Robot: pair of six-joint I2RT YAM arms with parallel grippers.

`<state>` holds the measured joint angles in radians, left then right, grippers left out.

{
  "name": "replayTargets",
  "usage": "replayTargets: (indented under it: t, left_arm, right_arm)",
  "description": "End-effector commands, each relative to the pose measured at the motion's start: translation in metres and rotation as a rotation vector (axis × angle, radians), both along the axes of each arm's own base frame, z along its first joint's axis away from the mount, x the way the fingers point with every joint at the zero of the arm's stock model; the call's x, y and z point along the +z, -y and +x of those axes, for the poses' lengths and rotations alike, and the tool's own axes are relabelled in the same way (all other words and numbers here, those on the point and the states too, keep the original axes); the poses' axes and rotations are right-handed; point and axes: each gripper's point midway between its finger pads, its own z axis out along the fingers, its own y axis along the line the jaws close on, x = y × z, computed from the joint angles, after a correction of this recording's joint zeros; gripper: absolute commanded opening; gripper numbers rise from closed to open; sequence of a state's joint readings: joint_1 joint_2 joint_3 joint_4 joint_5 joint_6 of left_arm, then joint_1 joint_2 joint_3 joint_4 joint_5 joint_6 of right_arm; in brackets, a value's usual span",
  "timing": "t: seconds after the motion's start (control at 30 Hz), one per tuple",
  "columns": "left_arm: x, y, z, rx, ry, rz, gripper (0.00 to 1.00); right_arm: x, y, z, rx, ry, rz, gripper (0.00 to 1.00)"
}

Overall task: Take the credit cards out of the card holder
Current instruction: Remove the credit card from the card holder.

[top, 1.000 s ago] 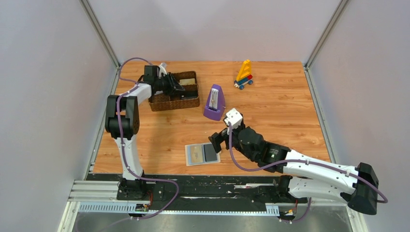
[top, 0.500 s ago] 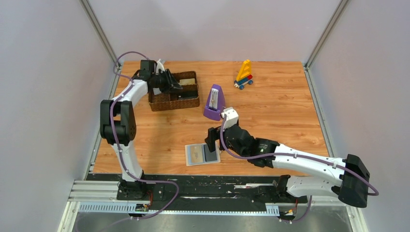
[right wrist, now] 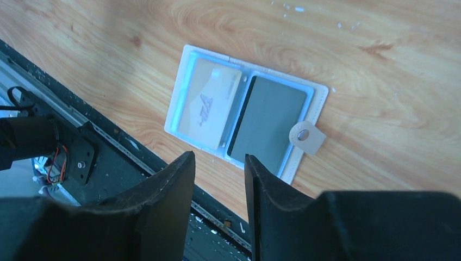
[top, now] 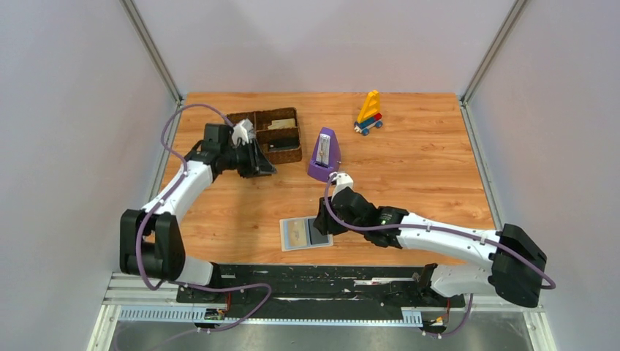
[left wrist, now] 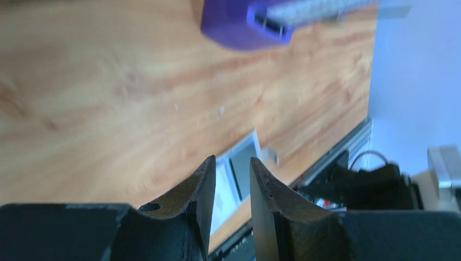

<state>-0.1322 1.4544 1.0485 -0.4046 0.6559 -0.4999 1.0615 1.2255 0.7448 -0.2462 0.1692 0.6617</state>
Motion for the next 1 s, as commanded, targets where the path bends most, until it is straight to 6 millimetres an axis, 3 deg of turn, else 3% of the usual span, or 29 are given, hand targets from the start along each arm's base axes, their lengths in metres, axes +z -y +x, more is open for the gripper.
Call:
replayTargets:
  t: [0.0,0.17,0.3,0.63,0.97]
  left_arm:
    - [-0.013,0.015,-0.06,-0.115,-0.021,-0.024,0.37]
    - [-0.016,0.039,-0.104,-0.144,-0.024,-0.106,0.37]
    - [-0.027,0.051,-0.119,-0.146,-0.045,-0.123,0.37]
    - [-0.05,0.08,-0.129,-0.158,-0.111,-0.158,0.36]
    - [-0.087,0.093,-0.133,-0.162,-0.169,-0.136,0.35]
  right_arm:
    - [-0.006,-0.016,-0.006,0.032,-0.076,0.066,0.4]
    - [-0.026,-0.018,0.0,0.021,-0.139,0.055,0.4]
    - [-0.044,-0.009,0.009,-0.024,-0.164,0.029,0.39]
    - [-0.061,0.004,0.013,-0.033,-0.215,0.061,0.35]
    - [-0.059,-0.004,0.016,0.005,-0.221,0.11,0.31]
